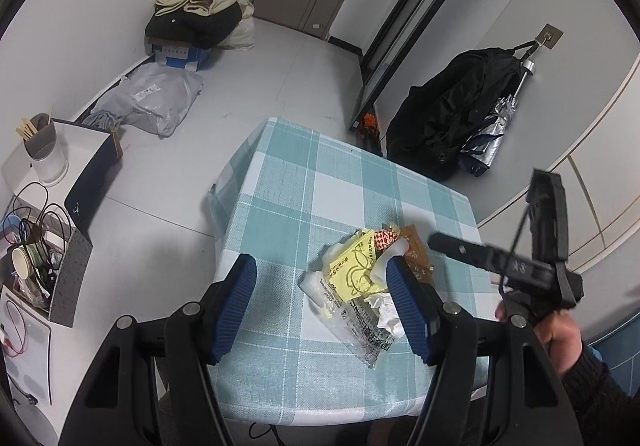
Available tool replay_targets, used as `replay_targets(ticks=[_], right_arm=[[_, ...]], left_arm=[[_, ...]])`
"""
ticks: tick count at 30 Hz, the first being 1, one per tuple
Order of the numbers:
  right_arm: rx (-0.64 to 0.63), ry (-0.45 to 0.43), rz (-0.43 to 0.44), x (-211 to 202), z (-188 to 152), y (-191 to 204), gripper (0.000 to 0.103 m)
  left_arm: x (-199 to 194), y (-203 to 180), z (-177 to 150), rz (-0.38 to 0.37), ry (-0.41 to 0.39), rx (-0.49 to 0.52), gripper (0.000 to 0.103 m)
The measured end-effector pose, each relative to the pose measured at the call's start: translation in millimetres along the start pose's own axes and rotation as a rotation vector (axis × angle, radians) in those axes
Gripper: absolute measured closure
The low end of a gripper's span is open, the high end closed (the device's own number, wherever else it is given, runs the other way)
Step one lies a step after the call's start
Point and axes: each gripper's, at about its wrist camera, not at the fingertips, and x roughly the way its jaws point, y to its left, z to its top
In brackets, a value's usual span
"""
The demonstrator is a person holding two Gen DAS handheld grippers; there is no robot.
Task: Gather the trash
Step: 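Grasp the white plastic strip with the right gripper and lift it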
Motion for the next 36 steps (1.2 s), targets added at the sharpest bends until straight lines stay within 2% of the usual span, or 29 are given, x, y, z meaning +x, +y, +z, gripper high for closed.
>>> replay_targets(ticks=[3,6,13,19,22,24,28,30,36], right_arm=[[0.059,0.033,0.033,13,7,-7,0.026],[0.092,0.068,0.02,23,10,-12,0.033],[0.198,0.126,0.017,30,8,-31,0.044],[0.189,0.135,0.026,33,9,-24,0.055],[0.169,0.138,-0.002,35,9,-19,0.062],[0.176,0.141,-0.009,37,8,-19,0.072],[0.182,0.135,-0.025,38,8,-20,0.083],[0.171,0.133,-0.034,37,8,-20,0.092],[0.152,0.082,0.0,22,6,-18,0.095]], left_arm=[[6,-1,1,0.003,0.018,0.004,0.039],[11,-1,2,0.013,0.036,0.011,0.039],[20,1,2,0.024,0.071,0.0,0.039],[23,1,3,0.027,0.082,-0.01,0.039],[23,0,2,0.035,0.082,-0.005,0.039],[24,-1,1,0.04,0.083,-0.003,0.039],[25,-2,0,0.046,0.083,0.001,0.039],[24,-4,0,0.053,0.079,0.008,0.039],[23,-10,-1,0.053,0.066,0.04,0.039]])
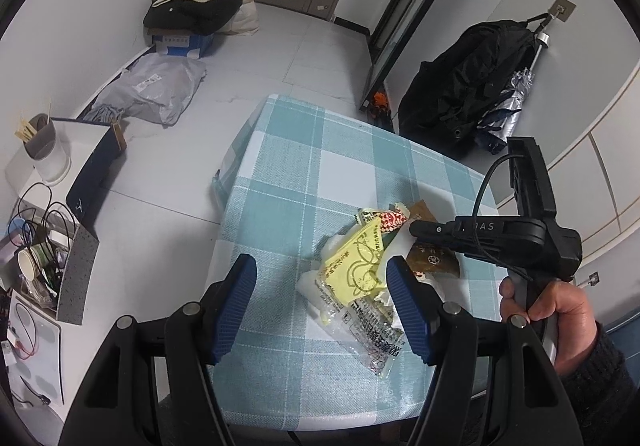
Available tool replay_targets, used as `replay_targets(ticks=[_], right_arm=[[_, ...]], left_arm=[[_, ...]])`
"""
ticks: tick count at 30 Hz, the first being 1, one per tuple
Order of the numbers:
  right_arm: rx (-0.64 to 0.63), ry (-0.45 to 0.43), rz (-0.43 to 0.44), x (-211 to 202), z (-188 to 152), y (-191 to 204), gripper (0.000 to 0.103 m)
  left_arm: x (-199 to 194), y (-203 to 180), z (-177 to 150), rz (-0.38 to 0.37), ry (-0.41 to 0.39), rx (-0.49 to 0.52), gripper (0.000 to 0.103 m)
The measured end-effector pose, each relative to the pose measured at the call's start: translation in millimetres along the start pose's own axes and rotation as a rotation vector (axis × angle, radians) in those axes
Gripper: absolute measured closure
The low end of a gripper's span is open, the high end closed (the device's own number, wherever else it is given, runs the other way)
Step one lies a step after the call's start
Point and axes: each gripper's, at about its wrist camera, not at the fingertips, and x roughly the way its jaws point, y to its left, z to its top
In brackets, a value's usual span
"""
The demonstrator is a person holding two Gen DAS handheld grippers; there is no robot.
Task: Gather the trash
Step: 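Grasp the white plastic strip with the right gripper and lift it, then grasp white tissue with the left gripper while the right gripper holds the strip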
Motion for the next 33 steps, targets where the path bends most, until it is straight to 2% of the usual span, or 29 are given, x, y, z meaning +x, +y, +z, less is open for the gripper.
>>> replay_targets(ticks=[9,18,27,30,33], right_arm=[[-0.084,-0.121,0.089,-41,-9,12,0.095],[-0.164,-0.24,0.137,-87,-16,13,0.096],[-0.128,-0.295,0.135,-117,-17,-16,0.096],[-0.119,-0.306,0.131,-125,-16,-27,0.096],[-0.121,-0.311,0.131,-133,-17,-35,0.096]], left_arm=[[-2,-12,-8,-0.096,-0.01,0.01,0.039],[7,-44,-21,-0.141,0.023,0.12,0.039],[42,-79,-35,-0.116,0.134,0.213,0.039],[57,-92,-40,-0.085,0.181,0.251,0.039],[70,-99,-45,-0.014,0.204,0.267,0.039]])
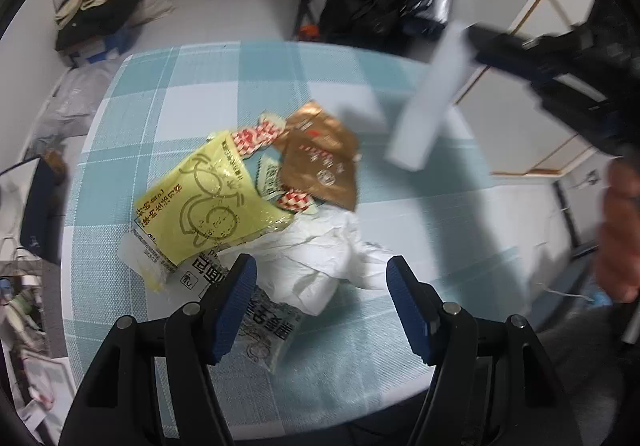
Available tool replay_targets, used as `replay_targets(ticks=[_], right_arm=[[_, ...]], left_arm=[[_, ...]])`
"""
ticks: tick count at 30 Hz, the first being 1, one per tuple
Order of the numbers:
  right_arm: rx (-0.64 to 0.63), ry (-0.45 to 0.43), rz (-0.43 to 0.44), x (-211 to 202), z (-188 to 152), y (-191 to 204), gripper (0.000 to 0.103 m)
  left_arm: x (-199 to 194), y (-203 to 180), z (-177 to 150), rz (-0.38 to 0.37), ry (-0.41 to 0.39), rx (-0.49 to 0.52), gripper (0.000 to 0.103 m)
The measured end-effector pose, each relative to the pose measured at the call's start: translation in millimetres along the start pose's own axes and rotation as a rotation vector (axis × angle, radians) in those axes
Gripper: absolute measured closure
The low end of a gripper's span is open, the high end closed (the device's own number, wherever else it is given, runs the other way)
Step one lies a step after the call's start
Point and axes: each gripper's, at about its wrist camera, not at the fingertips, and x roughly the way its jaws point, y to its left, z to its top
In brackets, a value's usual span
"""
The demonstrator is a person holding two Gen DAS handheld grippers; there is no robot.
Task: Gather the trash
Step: 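Grasp white tissue with the left gripper while the right gripper holds the strip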
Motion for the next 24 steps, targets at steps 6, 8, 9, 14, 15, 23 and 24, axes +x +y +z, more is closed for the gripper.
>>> replay_targets(ticks=[6,8,9,14,15,23,24], right_arm=[[-0.004,-0.022,0.0,-20,0,-14,0.096],[0.003,-0.027,0.002,-24,1,-18,0.096],[0.005,-0.03,0.001,-26,1,-21,0.096],[0.004,-0.037,0.004,-35,1,-27,0.096],[0.004,-0.038,0.005,-36,1,-27,0.096],[0.015,-0.051,-0.007,-45,-2,-32,0.096],[0.018,-0.051,-0.009,-45,-2,-32,0.096]], left_arm=[[19,2,1,0.062,0.044,-0.03,0.039],[22,2,2,0.082,0.042,-0.034,0.039],[23,1,2,0.088,0.039,-0.031,0.039],[27,-5,-1,0.144,0.023,0.014,0.045],[27,-5,-2,0.147,0.021,0.018,0.048],[21,-9,-2,0.089,0.009,0.032,0.095],[21,-9,0,0.075,0.005,0.028,0.096]])
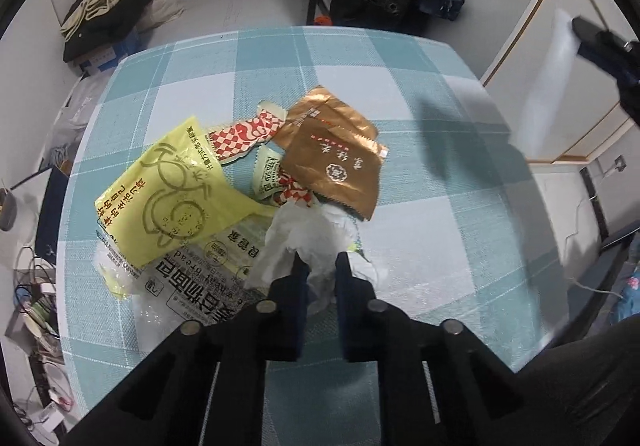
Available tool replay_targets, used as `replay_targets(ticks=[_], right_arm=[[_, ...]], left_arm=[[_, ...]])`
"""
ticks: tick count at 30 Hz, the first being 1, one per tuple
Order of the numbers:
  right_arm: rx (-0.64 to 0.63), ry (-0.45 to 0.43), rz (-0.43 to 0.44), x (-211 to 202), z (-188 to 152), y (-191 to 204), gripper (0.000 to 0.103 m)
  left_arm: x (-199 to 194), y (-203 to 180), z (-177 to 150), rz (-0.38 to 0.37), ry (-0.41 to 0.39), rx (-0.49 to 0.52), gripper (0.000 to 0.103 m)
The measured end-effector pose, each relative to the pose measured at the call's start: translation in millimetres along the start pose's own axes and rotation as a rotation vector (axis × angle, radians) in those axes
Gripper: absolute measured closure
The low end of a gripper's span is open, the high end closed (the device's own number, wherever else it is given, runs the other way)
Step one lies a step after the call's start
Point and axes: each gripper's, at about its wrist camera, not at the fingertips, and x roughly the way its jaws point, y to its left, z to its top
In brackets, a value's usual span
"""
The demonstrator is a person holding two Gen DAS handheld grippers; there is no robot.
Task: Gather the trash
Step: 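Grasp white tissue with the left gripper while the right gripper holds the strip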
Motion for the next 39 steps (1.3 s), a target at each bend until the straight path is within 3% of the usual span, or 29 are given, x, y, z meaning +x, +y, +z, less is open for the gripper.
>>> replay_targets(ticks=[8,13,23,39], right_arm=[[-0.001,0.002,-0.028,-3,-6,2,0.096],[0.019,-0.011,-0.058,-7,-10,0,0.096],[0.02,-0.032,-0.07,-14,-20,13,0.096],[-0.123,0.016,-0.052,-4,-81,76,0.098]], left_arm=[[-44,-3,-4,-0.176,-0.11,0.006,0.097],[-68,-7,-8,-0.229,-0.178,0.023,0.097],[-105,9,-13,-0.224,-0.311,0.051,0.097],[-132,35,-18,-0.258,-0.394,0.03,0.097]])
